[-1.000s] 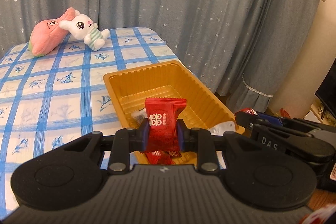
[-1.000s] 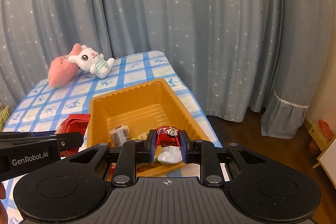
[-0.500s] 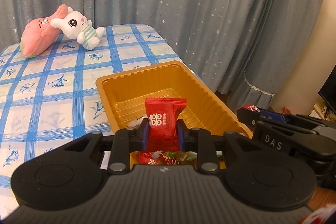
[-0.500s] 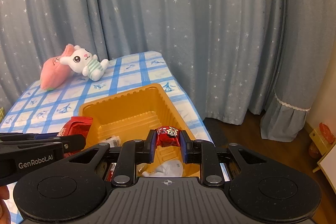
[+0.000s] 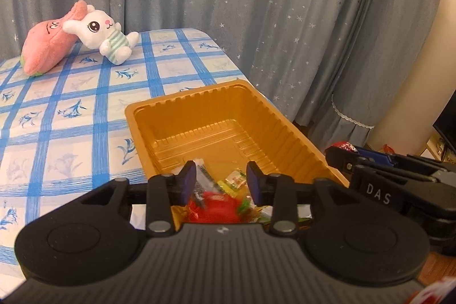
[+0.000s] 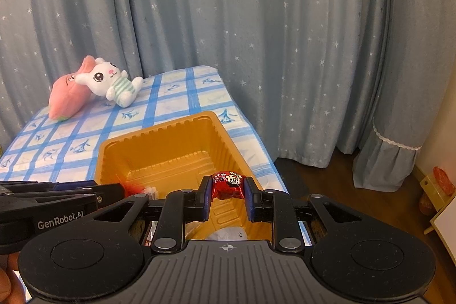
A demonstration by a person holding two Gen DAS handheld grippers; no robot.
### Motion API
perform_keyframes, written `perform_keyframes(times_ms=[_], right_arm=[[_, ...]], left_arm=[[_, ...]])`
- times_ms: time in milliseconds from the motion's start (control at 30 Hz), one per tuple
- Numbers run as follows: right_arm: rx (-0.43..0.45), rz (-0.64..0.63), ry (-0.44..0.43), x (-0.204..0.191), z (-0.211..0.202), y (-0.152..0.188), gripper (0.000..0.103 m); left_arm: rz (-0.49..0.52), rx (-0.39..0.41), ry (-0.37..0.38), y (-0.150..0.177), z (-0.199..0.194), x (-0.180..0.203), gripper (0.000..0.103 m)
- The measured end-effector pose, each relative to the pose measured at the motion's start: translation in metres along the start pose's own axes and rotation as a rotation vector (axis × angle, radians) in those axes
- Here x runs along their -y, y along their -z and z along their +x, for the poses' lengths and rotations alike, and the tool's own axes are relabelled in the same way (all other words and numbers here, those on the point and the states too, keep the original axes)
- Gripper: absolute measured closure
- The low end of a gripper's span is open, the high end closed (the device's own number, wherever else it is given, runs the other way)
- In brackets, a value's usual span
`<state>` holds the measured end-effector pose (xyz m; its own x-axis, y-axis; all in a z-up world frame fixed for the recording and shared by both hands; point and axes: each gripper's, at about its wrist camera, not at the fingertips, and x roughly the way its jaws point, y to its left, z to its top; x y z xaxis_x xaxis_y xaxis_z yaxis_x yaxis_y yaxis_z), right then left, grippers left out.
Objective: Organize snacks
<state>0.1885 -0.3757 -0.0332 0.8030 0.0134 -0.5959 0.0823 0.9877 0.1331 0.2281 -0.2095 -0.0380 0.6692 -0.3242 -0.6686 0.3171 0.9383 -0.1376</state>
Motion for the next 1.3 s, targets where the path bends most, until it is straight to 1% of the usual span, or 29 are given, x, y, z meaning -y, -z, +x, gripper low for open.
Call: perform_keyframes(times_ms=[400,600,967,1033,1100,1133,1167,1200,1233,1300], right_arm=[[0.004,-0.003,-0.011,-0.005,-0.002,0.001,0.079],[0.002,-0.016,-0.025,-0.014,-0.005,0.001,0.079],[-0.015,-0.028,-0.051,-0.026,0.004,-0.002,0.079],[-0.02,-0.027,-0.056,-0.027,0.007,-0.003,0.079],[-0.026,-0.026,-0.081,-0.028,0.012,-0.004,0.079],[-0.034,-0.02,-0.092,-0.028,0.014,-0.005,0.075],[-0.038,-0.011,-0.1,-0.028,0.016,-0.005,0.069],[-0.033,-0.003,-0.101,-0.027,0.016,-0.006,0.053],[-0.024,0.006,-0.104,-0.026,0.015,-0.006,0.044],[-0.018,0.018,-0.096,-0.022,0.013,-0.006,0.044]], left_arm=[[-0.067,-0.007,-0.06,0.014,-0.021,-0.03,0.068],[-0.085,-0.008,-0.075,0.019,-0.027,-0.04,0.068],[-0.1,-0.008,-0.091,0.021,-0.026,-0.051,0.067],[-0.103,-0.009,-0.093,0.022,-0.026,-0.053,0.066],[-0.103,-0.012,-0.097,0.024,-0.025,-0.054,0.061],[-0.104,-0.013,-0.1,0.024,-0.025,-0.055,0.06],[-0.105,-0.015,-0.103,0.025,-0.025,-0.056,0.057],[-0.105,-0.017,-0.105,0.026,-0.025,-0.057,0.055],[-0.104,-0.019,-0.109,0.027,-0.026,-0.058,0.054],[-0.108,-0.023,-0.117,0.03,-0.027,-0.06,0.051]])
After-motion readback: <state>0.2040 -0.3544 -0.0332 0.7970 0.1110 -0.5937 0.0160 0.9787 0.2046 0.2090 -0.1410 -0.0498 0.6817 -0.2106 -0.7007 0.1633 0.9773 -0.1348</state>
